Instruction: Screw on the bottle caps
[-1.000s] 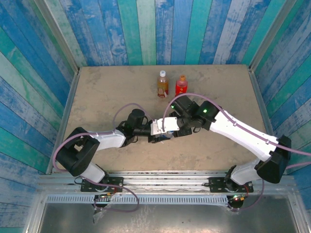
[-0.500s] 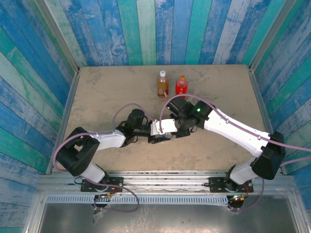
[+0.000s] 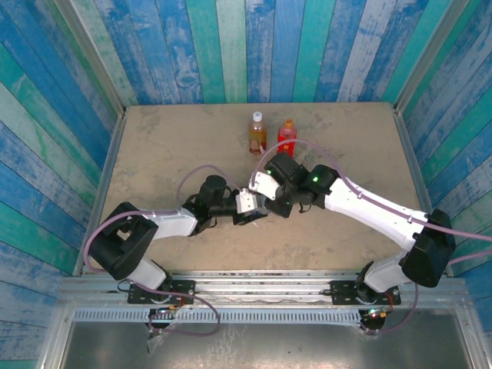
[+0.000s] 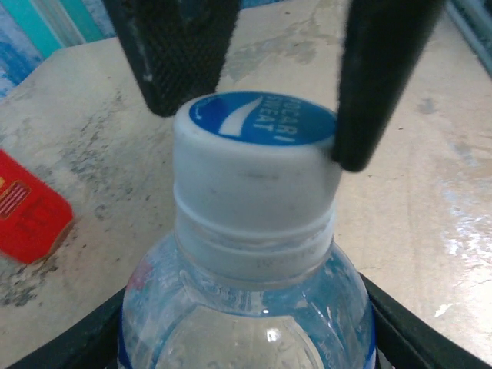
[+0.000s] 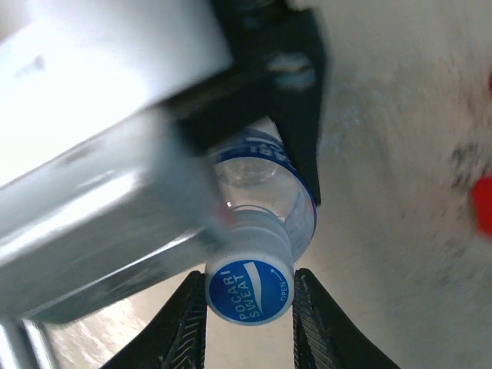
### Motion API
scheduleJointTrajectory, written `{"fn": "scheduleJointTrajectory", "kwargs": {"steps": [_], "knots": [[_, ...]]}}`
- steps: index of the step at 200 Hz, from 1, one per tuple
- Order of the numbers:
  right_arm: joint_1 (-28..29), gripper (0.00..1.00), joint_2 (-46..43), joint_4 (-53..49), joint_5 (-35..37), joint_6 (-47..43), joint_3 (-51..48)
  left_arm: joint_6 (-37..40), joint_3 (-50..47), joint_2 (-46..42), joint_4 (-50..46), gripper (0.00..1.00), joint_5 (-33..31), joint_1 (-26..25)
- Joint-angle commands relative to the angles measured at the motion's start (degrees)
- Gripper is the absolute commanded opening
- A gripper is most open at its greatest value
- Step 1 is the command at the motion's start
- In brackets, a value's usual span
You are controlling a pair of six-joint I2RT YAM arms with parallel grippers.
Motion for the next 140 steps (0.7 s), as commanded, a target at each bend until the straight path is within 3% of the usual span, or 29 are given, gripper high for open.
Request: {"fn": "scheduleJointTrajectory", "kwargs": {"steps": [1,18,37,77,113,140], "knots": [[0.5,0.16,1.3,2.6,1.4,36.1,-2.2,-2.0,0.0,-3.8,6.0,0.61,-0.8,-0.3],[0.6,0.18,1.9,1.3,-3.7,44.5,-1.1,-1.9,-0.1,-3.7,5.6,0.61,-0.6,-0.3],[0.4,0.23,0.9,0.0,-2.8,40.6,-0.1,-1.9,-0.2,-3.6,5.8,0.61,0.4,-0.3],[-0.1,0.55,-4.5,-2.4,-2.6,5.7,-0.8,-0.6,0.2,-3.0,3.4,0.62,2.8,-0.3],[-0.5,0.66,-7.9,-4.5,-0.3,-22.7,-1.2,0.3,0.7,-3.1,1.2,0.62,4.6,-0.3],[-0.2,0.66,-8.6,-6.2,-3.0,-42.4,-2.6,0.6,1.8,-1.6,-0.5,0.62,5.2,-0.3]]}}
